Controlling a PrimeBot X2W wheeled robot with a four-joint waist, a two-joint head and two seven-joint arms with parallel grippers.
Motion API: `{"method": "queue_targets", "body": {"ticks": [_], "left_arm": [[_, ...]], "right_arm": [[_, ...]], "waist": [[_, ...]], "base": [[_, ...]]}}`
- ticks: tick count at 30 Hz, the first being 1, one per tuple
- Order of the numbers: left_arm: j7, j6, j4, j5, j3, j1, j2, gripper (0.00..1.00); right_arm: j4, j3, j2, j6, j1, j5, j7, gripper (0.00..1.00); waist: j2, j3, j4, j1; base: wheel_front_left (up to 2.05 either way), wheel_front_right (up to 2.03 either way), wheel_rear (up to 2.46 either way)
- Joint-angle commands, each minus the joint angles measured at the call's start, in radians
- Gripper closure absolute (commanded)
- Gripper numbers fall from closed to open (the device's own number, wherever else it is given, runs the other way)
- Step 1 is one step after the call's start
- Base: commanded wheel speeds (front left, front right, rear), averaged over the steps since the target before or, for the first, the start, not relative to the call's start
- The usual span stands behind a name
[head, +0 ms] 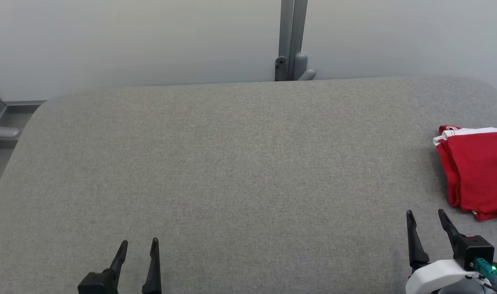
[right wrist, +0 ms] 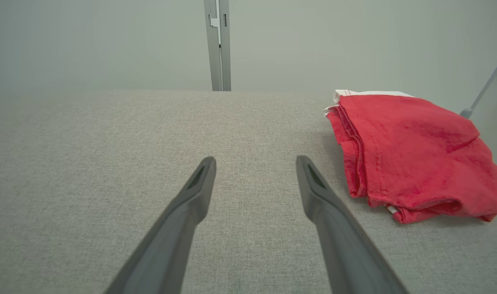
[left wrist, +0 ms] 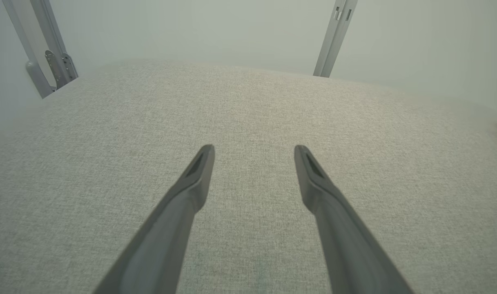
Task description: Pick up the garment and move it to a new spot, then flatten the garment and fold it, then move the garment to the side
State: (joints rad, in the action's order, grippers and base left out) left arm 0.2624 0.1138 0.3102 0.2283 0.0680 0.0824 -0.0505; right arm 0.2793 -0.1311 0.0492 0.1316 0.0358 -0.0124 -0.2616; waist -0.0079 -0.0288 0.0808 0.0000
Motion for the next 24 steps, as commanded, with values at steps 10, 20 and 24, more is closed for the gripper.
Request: {"method": "queue_targets", "body": {"ticks": [10, 20, 24], "left_arm": [[0.003, 0.01, 0.014, 0.003, 0.014, -0.024, -0.001, 0.0], [0.003, 0.015, 0.016, 0.005, 0.008, -0.02, -0.001, 0.0], [0.003, 0.016, 0.016, 0.005, 0.007, -0.021, -0.001, 0.0]], "right_arm": [[-0.029, -0.01, 0.003, -0.002, 0.017, -0.01, -0.004, 0.0], [-0.039, -0.008, 0.003, -0.002, 0.016, 0.003, -0.004, 0.0], [-0.045, -0.012, 0.003, -0.002, 0.013, 0.006, -0.004, 0.0]], "waist": [[0.0079, 0.001, -0.026, 0.0], [0.0079, 0.0, -0.049, 0.0], [0.0079, 0.0, -0.06, 0.0]], "base": [[0.0, 0.0, 0.0], [0.0, 0.0, 0.0], [0.0, 0.0, 0.0]]}}
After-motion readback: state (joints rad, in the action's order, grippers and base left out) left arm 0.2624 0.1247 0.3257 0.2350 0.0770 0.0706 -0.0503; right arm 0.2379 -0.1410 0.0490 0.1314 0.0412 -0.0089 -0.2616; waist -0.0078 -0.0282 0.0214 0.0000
